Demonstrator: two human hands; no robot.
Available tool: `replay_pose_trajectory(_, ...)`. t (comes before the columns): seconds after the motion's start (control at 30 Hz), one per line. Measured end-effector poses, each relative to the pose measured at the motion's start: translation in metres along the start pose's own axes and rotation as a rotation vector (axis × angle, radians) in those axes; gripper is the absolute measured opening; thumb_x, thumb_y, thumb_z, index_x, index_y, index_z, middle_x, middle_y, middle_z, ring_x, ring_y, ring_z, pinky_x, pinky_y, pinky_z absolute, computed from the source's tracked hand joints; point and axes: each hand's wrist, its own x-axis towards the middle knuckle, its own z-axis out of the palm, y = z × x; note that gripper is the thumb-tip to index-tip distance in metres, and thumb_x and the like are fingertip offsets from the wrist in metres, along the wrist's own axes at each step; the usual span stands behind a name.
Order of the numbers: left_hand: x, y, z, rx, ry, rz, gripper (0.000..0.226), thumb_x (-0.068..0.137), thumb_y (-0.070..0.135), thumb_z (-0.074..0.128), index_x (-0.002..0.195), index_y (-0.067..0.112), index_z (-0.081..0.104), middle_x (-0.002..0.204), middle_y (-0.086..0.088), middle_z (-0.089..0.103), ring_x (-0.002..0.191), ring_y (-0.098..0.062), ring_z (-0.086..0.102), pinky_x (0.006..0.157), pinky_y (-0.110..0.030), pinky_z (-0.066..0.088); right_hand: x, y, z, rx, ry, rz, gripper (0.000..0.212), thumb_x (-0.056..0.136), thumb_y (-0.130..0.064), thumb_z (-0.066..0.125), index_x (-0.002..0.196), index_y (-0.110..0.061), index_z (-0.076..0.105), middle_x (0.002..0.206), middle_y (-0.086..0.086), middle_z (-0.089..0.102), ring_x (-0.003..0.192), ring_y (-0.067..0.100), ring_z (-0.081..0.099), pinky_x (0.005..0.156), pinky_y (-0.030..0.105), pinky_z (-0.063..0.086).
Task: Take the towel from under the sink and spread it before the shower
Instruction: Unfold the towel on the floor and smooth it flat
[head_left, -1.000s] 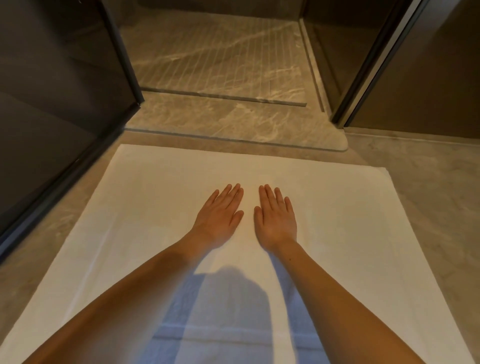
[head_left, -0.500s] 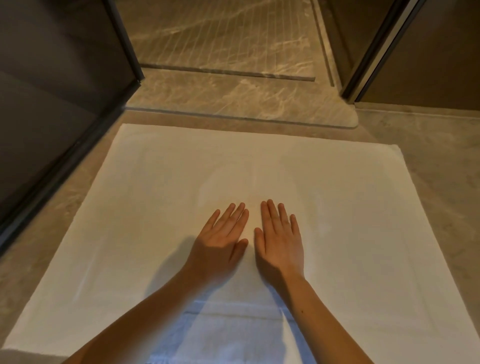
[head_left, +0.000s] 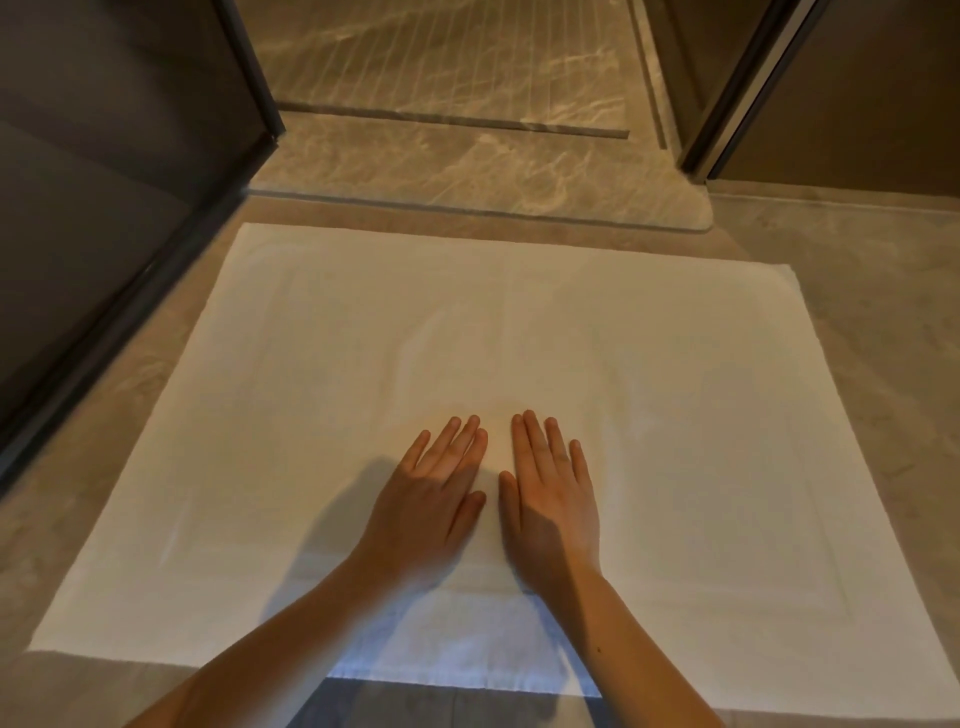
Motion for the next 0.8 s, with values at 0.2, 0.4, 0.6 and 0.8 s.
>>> replay_pose_trajectory(0.2, 0.0, 0.001, -0.001, -0.032, 0.002, -0.009, 0.057, 0.101, 0.035, 0.028, 0.153, 0.012, 0.023, 0.161, -0.005, 0.019, 0.15, -0.017, 0.01, 0.12, -0.04, 0.015, 0.002, -0.001, -0.001, -0.034, -0.038, 0.017, 0.058, 0.102, -0.037, 0.016, 0.156, -0.019, 0.002, 0.163, -0.003, -0.001, 0.15, 0.014, -0.009, 0.121, 0.034, -0.008)
replay_pose_trajectory(0.4, -0.005, 0.007, -0.011, -0.063, -0.013, -0.021, 0.055, 0.098, 0.035, 0.034, 0.149, 0.014, 0.036, 0.157, -0.008, 0.029, 0.147, -0.024, 0.023, 0.12, -0.043, 0.019, -0.006, -0.001, -0.009, -0.016, -0.07, 0.015, 0.056, 0.103, -0.035, 0.021, 0.156, -0.021, 0.011, 0.164, 0.0, 0.005, 0.15, 0.017, -0.006, 0.12, 0.037, -0.008)
replay_pose_trajectory(0.6, -0.023, 0.013, -0.006, -0.057, -0.043, -0.066, 0.054, 0.099, 0.038, 0.029, 0.151, 0.023, 0.03, 0.16, 0.001, 0.023, 0.149, -0.018, 0.014, 0.118, -0.041, 0.014, -0.03, 0.013, -0.014, -0.033, -0.023, -0.031, 0.053, 0.101, -0.034, 0.028, 0.151, -0.017, 0.035, 0.158, 0.007, 0.03, 0.149, 0.027, 0.018, 0.121, 0.046, 0.013)
replay_pose_trajectory(0.8, -0.025, 0.01, 0.002, -0.051, -0.057, -0.084, 0.057, 0.1, 0.04, 0.027, 0.155, 0.028, 0.017, 0.163, 0.006, 0.01, 0.15, -0.015, 0.004, 0.121, -0.038, 0.006, -0.032, 0.023, -0.007, 0.0, -0.049, -0.025, 0.055, 0.102, -0.039, 0.026, 0.155, -0.026, 0.021, 0.161, -0.004, 0.016, 0.151, 0.02, 0.005, 0.122, 0.04, 0.002)
